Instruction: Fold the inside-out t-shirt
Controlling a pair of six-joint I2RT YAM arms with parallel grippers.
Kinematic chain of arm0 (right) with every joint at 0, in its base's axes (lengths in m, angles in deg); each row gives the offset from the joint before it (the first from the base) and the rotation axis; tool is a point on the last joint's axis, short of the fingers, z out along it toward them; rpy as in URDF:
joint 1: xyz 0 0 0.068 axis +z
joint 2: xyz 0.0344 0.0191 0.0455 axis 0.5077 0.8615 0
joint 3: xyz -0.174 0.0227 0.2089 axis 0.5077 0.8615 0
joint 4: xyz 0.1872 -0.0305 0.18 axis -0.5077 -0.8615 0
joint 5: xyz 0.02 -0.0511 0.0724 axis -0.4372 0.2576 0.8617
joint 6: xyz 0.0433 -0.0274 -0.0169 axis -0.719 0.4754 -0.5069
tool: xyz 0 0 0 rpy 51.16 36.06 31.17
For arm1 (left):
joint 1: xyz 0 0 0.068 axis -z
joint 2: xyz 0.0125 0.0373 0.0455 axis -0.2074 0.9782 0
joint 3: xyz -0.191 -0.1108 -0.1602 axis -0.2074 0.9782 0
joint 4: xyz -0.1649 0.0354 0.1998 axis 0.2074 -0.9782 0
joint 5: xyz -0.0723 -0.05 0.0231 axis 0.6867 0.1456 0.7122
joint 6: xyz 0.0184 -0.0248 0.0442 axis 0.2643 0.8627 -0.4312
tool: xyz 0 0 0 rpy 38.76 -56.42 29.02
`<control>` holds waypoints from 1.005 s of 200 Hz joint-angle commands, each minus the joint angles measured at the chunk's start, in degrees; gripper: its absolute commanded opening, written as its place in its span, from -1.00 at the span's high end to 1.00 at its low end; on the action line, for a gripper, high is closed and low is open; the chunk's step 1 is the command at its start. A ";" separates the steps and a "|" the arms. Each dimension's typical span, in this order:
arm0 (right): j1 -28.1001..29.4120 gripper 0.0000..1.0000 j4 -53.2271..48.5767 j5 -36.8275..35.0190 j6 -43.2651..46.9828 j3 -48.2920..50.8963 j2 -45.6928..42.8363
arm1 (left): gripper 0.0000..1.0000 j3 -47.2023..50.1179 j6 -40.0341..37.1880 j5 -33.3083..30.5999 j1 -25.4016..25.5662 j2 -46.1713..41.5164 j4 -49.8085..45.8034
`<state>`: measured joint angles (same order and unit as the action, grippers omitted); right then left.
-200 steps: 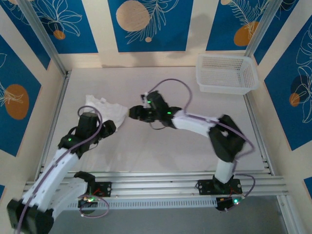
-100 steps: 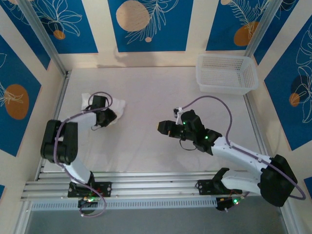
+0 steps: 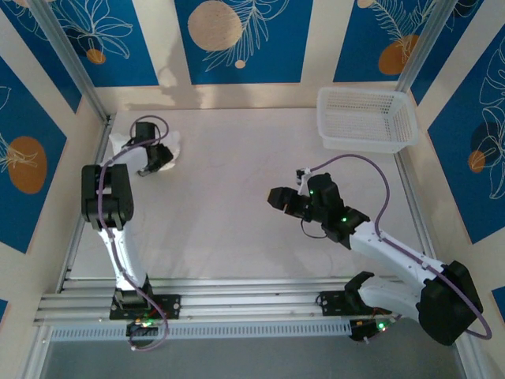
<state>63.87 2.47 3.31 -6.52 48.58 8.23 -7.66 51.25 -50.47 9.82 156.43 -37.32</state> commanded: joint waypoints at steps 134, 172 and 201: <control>-2.77 -0.05 -1.05 4.91 2.04 0.00 -2.74 | 0.37 -3.66 2.41 -0.40 -9.54 0.35 -5.42; -3.70 -0.05 -2.26 5.61 2.81 -0.90 -3.22 | 0.41 -12.79 -0.58 -5.19 -9.65 4.88 -6.92; -4.78 -0.05 -2.60 6.01 3.03 -1.13 -3.49 | 0.43 -18.09 -2.31 -5.70 -10.06 9.40 -6.63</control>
<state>59.96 1.27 7.79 -4.88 48.62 5.86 -21.19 51.29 -54.43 0.33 162.35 -43.71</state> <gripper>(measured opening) 0.526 0.291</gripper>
